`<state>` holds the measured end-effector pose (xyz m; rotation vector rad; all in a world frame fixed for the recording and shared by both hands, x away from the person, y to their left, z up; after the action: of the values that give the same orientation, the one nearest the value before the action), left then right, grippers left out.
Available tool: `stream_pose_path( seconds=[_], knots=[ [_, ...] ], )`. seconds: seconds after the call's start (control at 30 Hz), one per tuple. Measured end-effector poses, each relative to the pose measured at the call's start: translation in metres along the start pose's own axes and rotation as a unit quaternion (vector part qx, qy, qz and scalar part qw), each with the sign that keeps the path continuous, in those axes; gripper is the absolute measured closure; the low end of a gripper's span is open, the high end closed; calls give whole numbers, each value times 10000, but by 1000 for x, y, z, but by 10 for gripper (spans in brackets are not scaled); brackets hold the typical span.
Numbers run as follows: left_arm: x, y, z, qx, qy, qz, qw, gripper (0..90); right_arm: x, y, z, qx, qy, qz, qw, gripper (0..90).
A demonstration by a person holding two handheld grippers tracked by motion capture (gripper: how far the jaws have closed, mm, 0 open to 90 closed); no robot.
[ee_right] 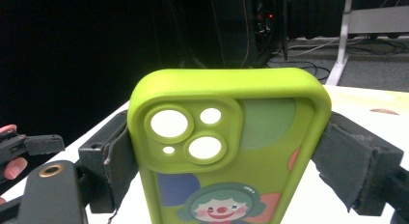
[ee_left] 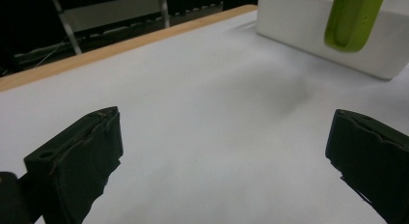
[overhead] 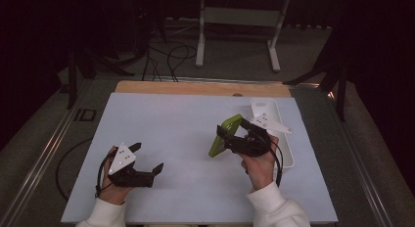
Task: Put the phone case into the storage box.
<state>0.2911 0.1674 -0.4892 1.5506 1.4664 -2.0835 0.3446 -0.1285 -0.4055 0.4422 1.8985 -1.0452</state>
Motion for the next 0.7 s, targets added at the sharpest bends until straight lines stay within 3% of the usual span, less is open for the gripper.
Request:
stream_pose_path(
  seconds=[0.37, 0.7],
  knots=[
    [26, -11, -9, -65, -177, 23, 9998, 0, 0, 0, 2, 37, -4, 2, 10000, 159],
    [34, -16, -12, -172, -264, 159, 9994, 0, -2, 0, 4, 57, 0, 3, 10000, 159]
  ],
)
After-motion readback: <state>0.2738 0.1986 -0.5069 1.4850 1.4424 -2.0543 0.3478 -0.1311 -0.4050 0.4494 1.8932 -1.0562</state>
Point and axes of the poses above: each handheld gripper's, and its own axes: y roughly forward along the jaws, x roughly out of its underside, z roughly to its right, the point moved 6 cm from there along y, roughly forward along the jaws, and after that the axes turned 12 degrees about -z, right-handed, at the moved point
